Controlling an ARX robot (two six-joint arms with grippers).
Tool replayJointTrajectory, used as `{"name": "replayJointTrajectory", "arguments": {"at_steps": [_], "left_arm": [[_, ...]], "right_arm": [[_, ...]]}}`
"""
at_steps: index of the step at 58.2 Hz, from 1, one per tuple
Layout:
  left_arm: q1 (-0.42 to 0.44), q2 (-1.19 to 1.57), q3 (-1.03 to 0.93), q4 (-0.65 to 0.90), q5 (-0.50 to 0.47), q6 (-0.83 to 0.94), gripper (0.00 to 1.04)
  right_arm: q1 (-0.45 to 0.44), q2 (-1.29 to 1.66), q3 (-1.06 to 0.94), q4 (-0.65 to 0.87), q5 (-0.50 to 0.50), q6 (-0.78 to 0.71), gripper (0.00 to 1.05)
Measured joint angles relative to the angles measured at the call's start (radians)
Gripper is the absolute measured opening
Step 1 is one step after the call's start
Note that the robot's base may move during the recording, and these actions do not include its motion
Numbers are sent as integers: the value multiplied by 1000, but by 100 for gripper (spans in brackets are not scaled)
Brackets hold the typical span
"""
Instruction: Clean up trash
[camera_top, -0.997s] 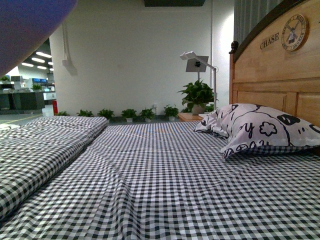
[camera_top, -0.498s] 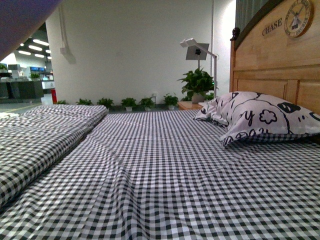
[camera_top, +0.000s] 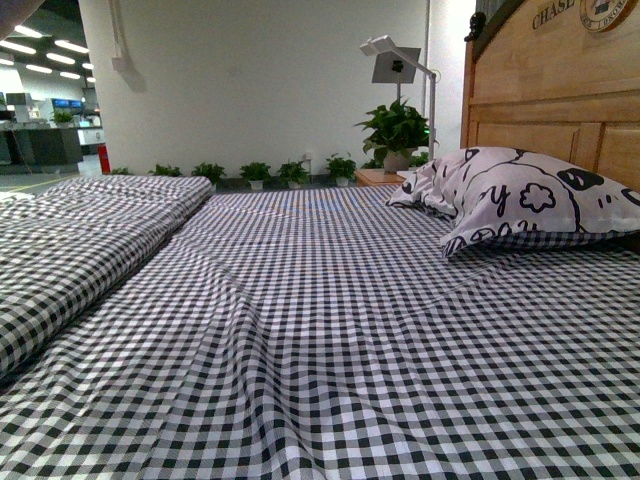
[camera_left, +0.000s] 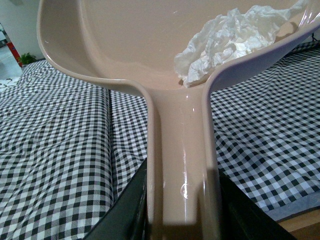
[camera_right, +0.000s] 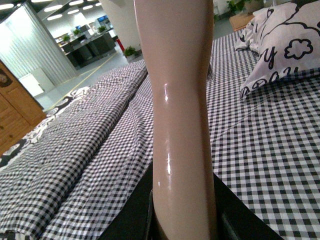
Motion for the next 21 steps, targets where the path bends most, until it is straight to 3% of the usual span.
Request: {"name": "replayJointTrajectory", "arguments": {"at_steps": [21], "left_arm": [[0, 0, 0, 0, 0, 0, 28]], "right_arm": [[0, 0, 0, 0, 0, 0, 19]]}}
